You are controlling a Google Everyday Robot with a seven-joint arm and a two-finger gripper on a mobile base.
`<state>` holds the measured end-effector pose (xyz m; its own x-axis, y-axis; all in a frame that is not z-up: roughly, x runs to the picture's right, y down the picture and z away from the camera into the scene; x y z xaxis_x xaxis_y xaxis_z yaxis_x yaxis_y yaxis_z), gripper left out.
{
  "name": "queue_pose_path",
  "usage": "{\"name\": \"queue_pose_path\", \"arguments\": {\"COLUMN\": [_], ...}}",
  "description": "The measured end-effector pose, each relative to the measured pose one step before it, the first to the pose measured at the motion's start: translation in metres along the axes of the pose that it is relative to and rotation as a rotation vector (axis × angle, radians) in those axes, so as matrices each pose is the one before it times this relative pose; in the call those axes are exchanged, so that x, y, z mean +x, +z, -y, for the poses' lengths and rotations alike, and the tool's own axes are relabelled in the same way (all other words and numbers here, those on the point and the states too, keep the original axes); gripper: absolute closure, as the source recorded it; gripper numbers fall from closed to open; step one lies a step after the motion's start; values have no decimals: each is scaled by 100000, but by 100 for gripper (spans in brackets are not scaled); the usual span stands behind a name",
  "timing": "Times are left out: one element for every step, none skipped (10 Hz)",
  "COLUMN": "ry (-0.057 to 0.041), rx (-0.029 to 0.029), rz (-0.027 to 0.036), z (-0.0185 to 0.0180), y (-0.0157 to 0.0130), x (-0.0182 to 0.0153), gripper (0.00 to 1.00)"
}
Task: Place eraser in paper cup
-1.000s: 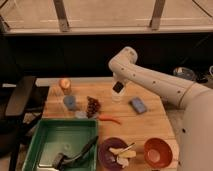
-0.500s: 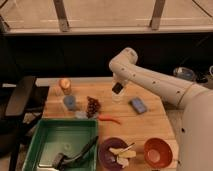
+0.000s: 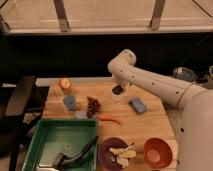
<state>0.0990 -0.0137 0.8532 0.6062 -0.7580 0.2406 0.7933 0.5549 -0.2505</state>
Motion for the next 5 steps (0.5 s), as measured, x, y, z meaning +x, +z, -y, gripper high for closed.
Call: {"name": "queue_pose_path", "arguments": {"ry": [73,149,459,814,1855], "rx": [351,421,1144,1279,1347], "rz": [-345,-495,-954,-1066,-490], "z": [-18,-11,101,17,0], "y": [-151,-323,-749,-1019,-1188], "x": [16,129,348,551,760], "gripper": [30,30,30,30,30]}}
